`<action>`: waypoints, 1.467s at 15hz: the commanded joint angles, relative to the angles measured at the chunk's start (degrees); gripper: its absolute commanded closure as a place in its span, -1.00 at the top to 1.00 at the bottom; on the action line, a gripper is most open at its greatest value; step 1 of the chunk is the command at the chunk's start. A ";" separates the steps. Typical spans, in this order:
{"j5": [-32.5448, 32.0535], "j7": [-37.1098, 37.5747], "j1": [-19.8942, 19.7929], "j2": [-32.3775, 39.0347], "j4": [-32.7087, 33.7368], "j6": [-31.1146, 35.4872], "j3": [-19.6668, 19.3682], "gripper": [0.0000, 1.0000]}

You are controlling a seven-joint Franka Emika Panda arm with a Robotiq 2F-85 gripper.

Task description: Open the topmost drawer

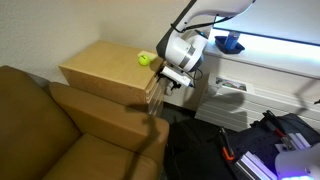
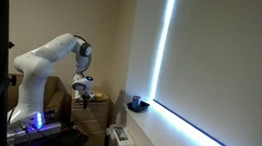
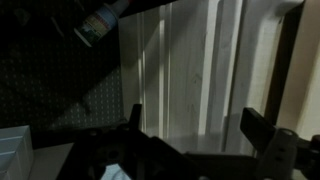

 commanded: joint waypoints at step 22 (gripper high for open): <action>-0.77 -19.96 -14.70 15.41 6.67 11.49 17.13 1.00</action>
